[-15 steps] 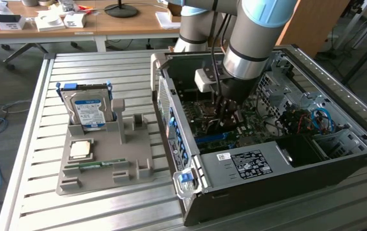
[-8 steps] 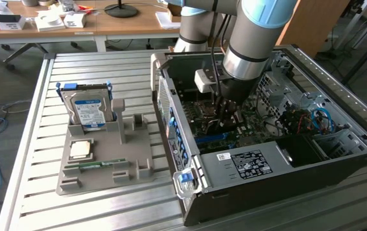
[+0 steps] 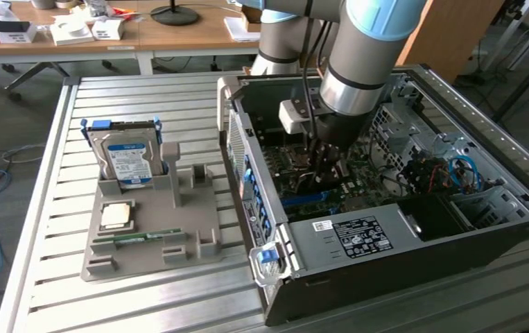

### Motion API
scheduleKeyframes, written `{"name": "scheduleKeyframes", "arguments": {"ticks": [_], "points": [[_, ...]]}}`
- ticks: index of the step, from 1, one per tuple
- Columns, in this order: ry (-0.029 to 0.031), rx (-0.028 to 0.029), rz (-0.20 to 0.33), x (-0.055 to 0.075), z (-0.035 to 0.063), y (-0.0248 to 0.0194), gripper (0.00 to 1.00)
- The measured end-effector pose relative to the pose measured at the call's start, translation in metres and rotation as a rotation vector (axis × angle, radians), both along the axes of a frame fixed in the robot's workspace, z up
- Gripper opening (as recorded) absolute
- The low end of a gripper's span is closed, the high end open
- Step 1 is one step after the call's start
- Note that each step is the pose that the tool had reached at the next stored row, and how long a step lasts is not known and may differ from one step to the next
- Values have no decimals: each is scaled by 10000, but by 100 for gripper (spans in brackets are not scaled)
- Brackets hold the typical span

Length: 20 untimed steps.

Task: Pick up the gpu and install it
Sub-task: 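Insert the gpu into the slot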

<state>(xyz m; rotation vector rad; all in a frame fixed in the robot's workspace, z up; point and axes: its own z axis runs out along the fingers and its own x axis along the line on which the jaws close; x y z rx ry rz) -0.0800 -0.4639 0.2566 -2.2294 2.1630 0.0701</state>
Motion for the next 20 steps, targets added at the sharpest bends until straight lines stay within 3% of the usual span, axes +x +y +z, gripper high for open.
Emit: {"name": "scheduleKeyframes", "arguments": {"ticks": [20], "points": [[-2,2,-1,-4,-4,2,26]]}}
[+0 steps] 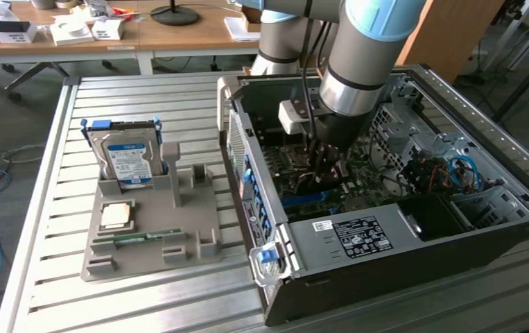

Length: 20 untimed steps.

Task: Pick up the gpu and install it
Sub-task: 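Insert the gpu into the slot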

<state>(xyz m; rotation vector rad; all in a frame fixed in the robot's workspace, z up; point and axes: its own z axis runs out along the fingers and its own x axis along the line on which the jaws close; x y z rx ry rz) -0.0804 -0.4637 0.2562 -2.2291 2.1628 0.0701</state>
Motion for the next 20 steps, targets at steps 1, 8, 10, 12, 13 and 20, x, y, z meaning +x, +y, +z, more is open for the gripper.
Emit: {"name": "scheduleKeyframes", "arguments": {"ticks": [1,8,10,12,13,20], "points": [[0,-2,-1,0,5,0,26],[-1,0,0,0,21,0,26],[-23,-1,2,0,21,0,26],[-63,-1,5,0,21,0,26],[-88,-2,11,0,21,0,26],[-143,-2,20,-3,22,0,26]]}}
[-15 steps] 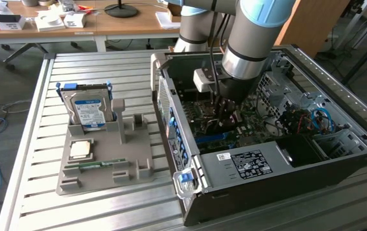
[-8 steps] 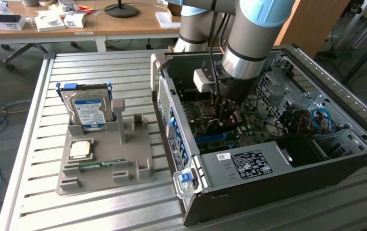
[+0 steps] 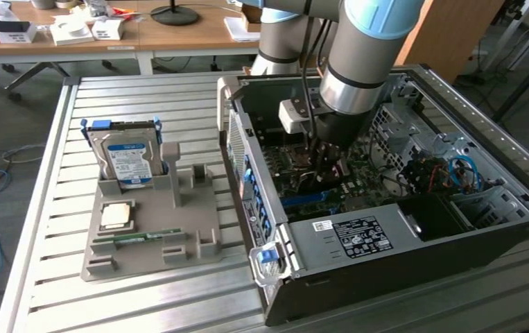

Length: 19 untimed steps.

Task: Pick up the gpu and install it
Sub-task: 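Insert the gpu into the slot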

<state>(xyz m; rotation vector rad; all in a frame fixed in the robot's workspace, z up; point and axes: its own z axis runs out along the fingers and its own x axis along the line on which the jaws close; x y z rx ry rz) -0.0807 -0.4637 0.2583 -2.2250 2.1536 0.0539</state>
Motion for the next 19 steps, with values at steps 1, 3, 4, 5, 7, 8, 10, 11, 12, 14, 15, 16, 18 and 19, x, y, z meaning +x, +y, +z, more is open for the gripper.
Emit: {"name": "scheduleKeyframes", "arguments": {"ticks": [1,3,4,5,7,8,10,11,12,14,15,16,18,19], "points": [[-3,-1,-1,-3,1,0,26],[-11,-1,0,-7,0,0,26],[-14,0,1,-11,-3,0,26],[-22,2,1,-14,-13,3,26],[-21,1,-2,-14,-13,6,26],[-21,1,-10,-14,-13,6,26],[-20,0,-34,-14,-13,6,26],[-20,-1,-50,-14,-14,6,26],[-20,-1,-68,-14,-14,6,26],[-20,-1,-101,-14,-14,6,26],[-20,-1,-112,-14,-14,6,26],[-21,0,-120,-14,-14,6,26],[-21,0,-130,-14,-14,6,26],[-21,0,-131,-14,-15,6,26]]}}
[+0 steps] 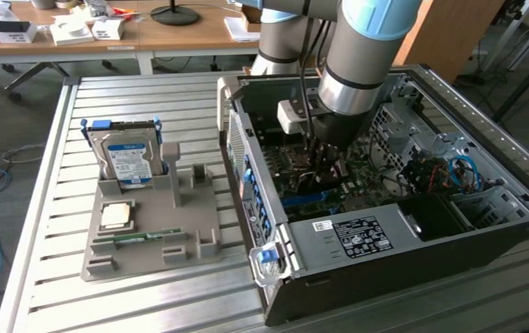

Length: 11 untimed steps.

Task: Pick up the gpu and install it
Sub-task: 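Insert the gpu into the slot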

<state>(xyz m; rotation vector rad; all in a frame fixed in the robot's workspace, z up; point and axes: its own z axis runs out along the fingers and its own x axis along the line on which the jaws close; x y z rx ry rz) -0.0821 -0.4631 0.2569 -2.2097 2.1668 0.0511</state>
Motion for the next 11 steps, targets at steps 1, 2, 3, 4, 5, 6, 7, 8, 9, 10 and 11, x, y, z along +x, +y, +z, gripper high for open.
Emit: {"name": "scheduleKeyframes", "arguments": {"ticks": [1,2,3,4,5,6,7,8,9,10,11], "points": [[-1,1,-2,0,-1,-2,26],[0,1,-6,-1,0,-6,26],[0,0,-15,-1,0,-11,26],[0,0,-25,0,0,-15,26],[0,0,-35,0,0,-18,26],[0,0,-42,-1,0,-20,26],[0,0,-48,0,0,-24,26],[0,0,-58,0,0,-25,26],[0,0,-85,0,0,-26,26],[0,1,-117,0,0,-26,26],[1,-1,-147,0,0,-27,26]]}}
